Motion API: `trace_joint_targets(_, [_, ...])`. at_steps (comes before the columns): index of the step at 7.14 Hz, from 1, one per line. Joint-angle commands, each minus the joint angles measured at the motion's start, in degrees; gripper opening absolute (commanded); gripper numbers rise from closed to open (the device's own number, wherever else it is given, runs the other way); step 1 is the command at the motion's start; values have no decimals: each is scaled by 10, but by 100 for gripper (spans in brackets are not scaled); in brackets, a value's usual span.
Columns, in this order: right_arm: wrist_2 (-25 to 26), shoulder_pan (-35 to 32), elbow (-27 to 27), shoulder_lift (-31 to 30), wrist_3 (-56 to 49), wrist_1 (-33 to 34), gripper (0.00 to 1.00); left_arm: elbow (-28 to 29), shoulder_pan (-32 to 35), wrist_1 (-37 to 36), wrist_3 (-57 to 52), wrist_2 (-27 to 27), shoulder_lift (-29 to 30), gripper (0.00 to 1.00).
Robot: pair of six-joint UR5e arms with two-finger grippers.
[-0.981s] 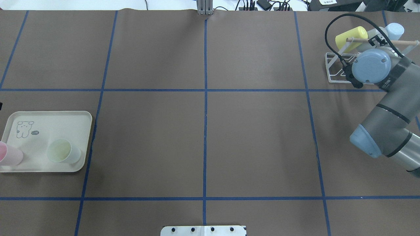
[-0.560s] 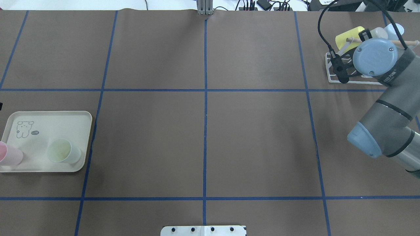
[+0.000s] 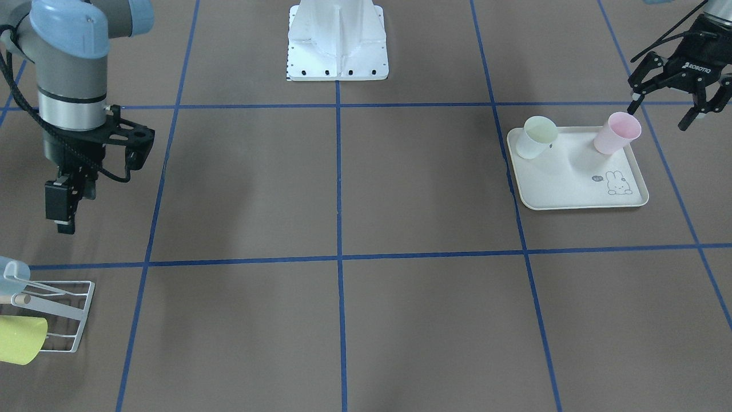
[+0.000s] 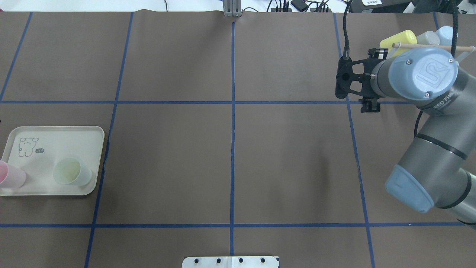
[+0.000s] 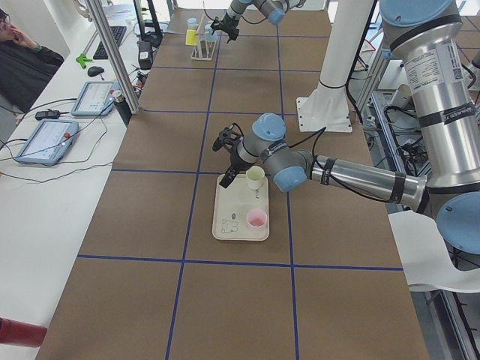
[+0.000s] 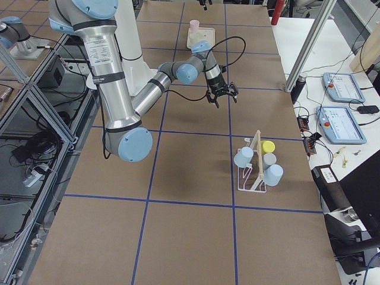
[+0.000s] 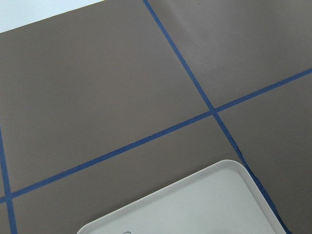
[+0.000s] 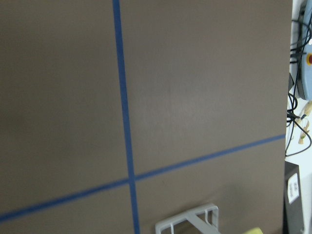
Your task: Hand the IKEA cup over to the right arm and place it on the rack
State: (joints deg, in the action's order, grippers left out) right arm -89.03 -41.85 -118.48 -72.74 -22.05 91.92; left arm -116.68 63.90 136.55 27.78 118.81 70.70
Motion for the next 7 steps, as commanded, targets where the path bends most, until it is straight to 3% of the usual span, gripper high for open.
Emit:
trace_joint_targets(1, [-41,66,-20,29,222,-59,100,79,-2,170,3,-24,-57,100])
trace_joint_targets(3, [-39,138,-11,102,375,-52,100,129,-5,198,5,-52,-67,100])
trace_joint_targets(7, [-34,159,-12,106,406,-53,100,170,-64,205,42,-45,-65,100])
